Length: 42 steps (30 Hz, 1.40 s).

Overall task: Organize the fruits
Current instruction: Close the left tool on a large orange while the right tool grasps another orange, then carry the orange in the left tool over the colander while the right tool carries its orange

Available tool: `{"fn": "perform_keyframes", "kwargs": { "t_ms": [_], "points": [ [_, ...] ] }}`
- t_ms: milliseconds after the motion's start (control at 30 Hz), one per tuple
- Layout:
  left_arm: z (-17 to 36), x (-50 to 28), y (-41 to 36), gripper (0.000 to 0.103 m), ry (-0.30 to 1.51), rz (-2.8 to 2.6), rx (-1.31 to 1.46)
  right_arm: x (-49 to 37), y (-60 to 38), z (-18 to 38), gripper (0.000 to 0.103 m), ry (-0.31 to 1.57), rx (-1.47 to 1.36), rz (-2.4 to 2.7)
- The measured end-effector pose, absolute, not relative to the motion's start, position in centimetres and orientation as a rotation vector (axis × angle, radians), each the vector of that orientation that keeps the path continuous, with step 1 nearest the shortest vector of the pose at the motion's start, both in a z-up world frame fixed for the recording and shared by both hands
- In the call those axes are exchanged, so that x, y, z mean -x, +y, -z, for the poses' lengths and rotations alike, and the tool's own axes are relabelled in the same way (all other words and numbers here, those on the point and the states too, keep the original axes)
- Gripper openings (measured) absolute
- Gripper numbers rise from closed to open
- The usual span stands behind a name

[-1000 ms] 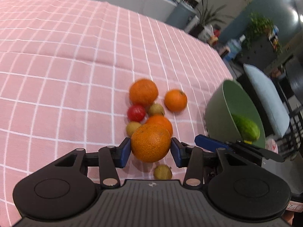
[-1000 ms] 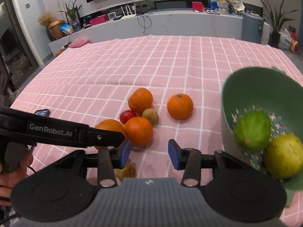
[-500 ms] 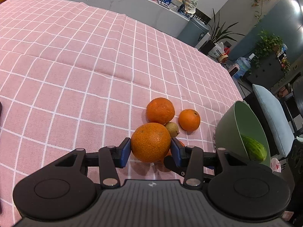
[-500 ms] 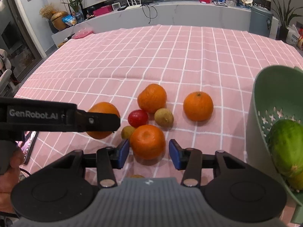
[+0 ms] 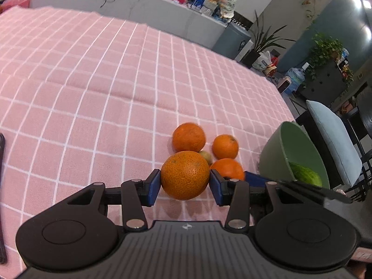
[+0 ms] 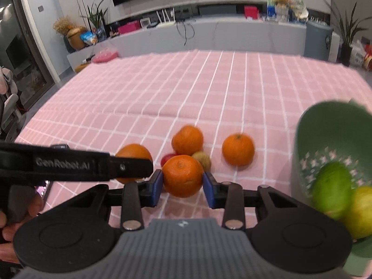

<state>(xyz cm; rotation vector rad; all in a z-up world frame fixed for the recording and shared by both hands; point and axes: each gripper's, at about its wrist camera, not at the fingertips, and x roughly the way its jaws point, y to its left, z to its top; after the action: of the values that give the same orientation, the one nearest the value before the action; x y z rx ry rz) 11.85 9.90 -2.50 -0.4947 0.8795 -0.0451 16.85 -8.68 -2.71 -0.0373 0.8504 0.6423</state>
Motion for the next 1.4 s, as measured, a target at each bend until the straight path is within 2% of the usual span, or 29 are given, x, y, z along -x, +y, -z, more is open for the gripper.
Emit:
{"fn": "perform_keyframes", "kwargs": {
  "t_ms": [300,633,1000,1400],
  "points": [
    [-2.4,-12.7,7.4,0.051,0.818,0.086,0.464,-16.0,-13.5,-2.1,0.034,0.742,0.023,-0.559],
    [-5.3,-16.6,-0.3,0.051,0.819,0.244,0.353,-16.2,-20.3,-5.1,0.034,0.687,0.042,-0.452],
    [-4.0,-21.2,-7.7,0.051,0.912,0.325,0.222,-18.5,-25.0,-3.8,0.034,0.731,0.128,-0.359],
    [-0.8,-24.9,-11.2,0.051,1.051,0.346,0.129,-21.7,-25.6,-0.8,0.034,0.811,0.224,-0.336]
  ]
}}
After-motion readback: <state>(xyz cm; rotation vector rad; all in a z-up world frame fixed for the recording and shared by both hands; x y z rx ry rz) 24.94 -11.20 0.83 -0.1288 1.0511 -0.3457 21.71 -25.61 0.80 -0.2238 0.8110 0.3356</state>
